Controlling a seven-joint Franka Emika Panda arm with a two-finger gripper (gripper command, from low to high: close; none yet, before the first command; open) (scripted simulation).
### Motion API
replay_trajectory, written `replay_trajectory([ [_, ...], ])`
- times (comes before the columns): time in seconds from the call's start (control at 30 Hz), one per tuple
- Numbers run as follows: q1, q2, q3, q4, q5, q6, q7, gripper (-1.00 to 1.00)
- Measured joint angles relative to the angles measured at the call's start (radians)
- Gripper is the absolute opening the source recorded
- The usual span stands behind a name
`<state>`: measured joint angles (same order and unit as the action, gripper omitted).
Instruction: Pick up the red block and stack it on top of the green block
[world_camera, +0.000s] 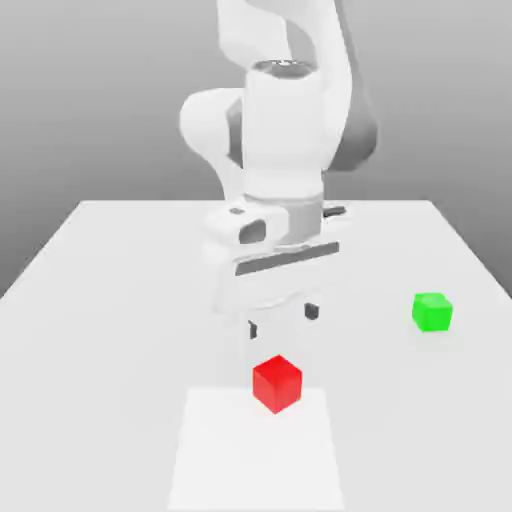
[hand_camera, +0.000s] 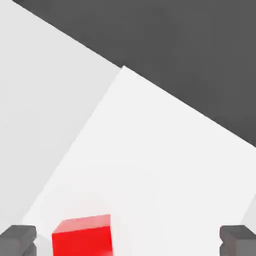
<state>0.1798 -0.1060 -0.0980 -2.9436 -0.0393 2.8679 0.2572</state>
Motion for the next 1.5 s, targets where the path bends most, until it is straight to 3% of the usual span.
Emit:
replay_trajectory([
  [0.2, -0.054, 0.252, 0.075, 0.011, 0.067, 0.212, -0.069, 0.00],
  [0.23, -0.062, 0.271, 0.082, 0.013, 0.067, 0.228, -0.069, -1.00],
  [0.47, -0.067, 0.268, 0.086, 0.013, 0.061, 0.224, -0.065, -1.00],
  [0.77, -0.046, -0.020, 0.083, -0.025, 0.032, -0.024, -0.029, -1.00],
  [1.3, 0.550, -0.171, 0.571, 0.018, 0.316, -0.203, 0.375, -1.00],
  [1.5, 0.580, -0.129, 0.636, 0.024, 0.303, -0.159, 0.439, -1.00],
])
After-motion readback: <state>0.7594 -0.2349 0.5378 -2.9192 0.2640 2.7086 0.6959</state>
